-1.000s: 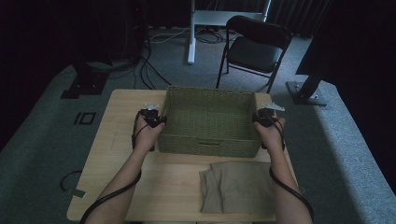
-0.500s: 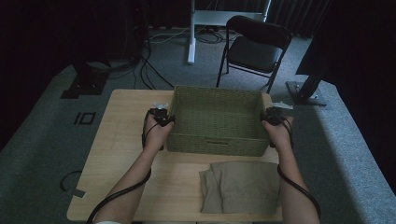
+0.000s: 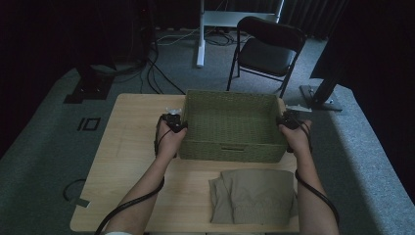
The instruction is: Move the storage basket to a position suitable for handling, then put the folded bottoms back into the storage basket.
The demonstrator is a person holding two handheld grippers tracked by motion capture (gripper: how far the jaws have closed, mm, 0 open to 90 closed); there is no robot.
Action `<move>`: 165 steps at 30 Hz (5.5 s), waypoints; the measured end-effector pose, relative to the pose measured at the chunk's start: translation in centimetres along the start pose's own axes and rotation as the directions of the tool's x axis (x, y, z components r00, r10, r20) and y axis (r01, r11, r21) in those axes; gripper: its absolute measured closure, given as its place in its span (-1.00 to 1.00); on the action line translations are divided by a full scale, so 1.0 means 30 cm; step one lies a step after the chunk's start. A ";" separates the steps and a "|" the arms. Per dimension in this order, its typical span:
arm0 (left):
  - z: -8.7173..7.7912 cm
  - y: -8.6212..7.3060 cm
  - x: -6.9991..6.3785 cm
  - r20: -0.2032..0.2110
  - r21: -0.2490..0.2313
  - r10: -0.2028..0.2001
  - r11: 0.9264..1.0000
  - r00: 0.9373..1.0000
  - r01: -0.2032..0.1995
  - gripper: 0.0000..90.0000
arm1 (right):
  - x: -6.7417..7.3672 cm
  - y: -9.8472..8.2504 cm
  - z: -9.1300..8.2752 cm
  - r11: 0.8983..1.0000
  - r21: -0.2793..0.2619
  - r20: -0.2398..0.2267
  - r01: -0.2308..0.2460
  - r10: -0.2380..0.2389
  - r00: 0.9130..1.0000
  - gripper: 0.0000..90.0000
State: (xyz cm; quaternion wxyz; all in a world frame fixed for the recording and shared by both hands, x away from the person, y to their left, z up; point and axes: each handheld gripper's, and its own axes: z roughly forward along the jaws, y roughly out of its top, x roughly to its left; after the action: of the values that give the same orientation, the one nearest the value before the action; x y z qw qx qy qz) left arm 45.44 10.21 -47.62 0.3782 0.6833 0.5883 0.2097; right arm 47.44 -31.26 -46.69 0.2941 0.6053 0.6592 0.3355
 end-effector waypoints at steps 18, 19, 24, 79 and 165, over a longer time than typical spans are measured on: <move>-0.020 -0.026 -0.051 -0.020 0.004 -0.002 1.000 1.000 0.002 0.73 | -0.041 0.021 0.020 0.998 0.026 -0.030 0.052 -0.052 0.998 0.73; -0.020 -0.026 -0.050 -0.018 0.004 -0.004 1.000 1.000 0.004 0.73 | -0.043 0.020 0.018 0.999 0.026 -0.031 0.047 -0.046 0.998 0.73; -0.014 -0.019 -0.038 -0.002 0.006 -0.002 1.000 1.000 0.002 0.73 | -0.033 0.004 0.005 0.998 0.018 -0.012 0.056 -0.056 0.998 0.73; -0.059 0.034 -0.027 0.144 -0.011 0.162 0.987 0.976 -0.162 -0.57 | -0.069 0.021 -0.071 0.999 -0.036 -0.145 0.027 -0.032 0.989 -0.48; -0.282 -0.321 -0.301 0.478 -0.079 0.345 0.933 0.808 -0.352 -0.63 | 0.006 -0.446 -0.437 0.984 -0.118 -0.279 0.132 -0.160 0.947 -0.68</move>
State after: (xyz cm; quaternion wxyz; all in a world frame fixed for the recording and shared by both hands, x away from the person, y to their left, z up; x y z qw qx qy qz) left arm 31.04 4.02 -48.24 0.4635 0.8125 0.3408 0.0938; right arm 28.99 -32.78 -49.49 0.2485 0.4844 0.7208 0.4289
